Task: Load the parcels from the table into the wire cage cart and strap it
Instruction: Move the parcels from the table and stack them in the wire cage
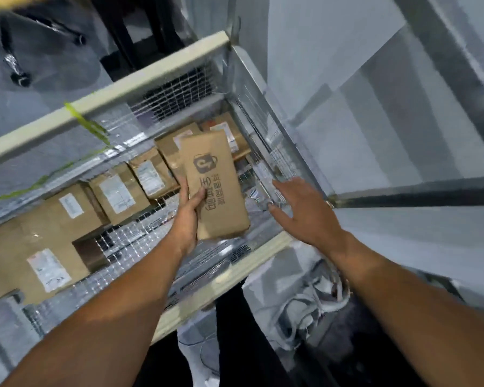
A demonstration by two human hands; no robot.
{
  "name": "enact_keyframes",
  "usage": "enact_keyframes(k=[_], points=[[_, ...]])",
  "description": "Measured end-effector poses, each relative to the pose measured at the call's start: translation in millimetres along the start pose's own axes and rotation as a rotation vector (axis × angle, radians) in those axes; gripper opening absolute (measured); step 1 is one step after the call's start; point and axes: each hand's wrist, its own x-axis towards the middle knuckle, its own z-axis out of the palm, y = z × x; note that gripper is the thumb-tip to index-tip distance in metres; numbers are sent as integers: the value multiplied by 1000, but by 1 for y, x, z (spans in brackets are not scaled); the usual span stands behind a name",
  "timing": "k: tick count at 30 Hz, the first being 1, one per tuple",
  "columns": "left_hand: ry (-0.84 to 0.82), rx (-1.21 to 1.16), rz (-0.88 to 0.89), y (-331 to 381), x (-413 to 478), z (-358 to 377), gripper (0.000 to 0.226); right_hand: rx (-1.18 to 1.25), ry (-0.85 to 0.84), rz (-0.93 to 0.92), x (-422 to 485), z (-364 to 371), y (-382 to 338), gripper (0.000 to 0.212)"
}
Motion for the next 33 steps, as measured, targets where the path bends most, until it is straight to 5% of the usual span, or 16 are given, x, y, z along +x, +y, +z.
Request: enact_keyframes(k=[4,14,19,26,33], points=[[-6,-6,-83,-66,75,6,77,-179,-17,-78,40,20,54,68],[94,21,-110,-190,210,49,73,-187,159,-68,52,45,74,73],[39,126,-202,-207,234,58,107,-184,196,-147,51,47,76,67],[110,267,-158,-201,270,60,90,-171,286,-265,48,54,81,58],[82,262,-288,-188,275,64,87,-228,187,-153,50,49,78,64]])
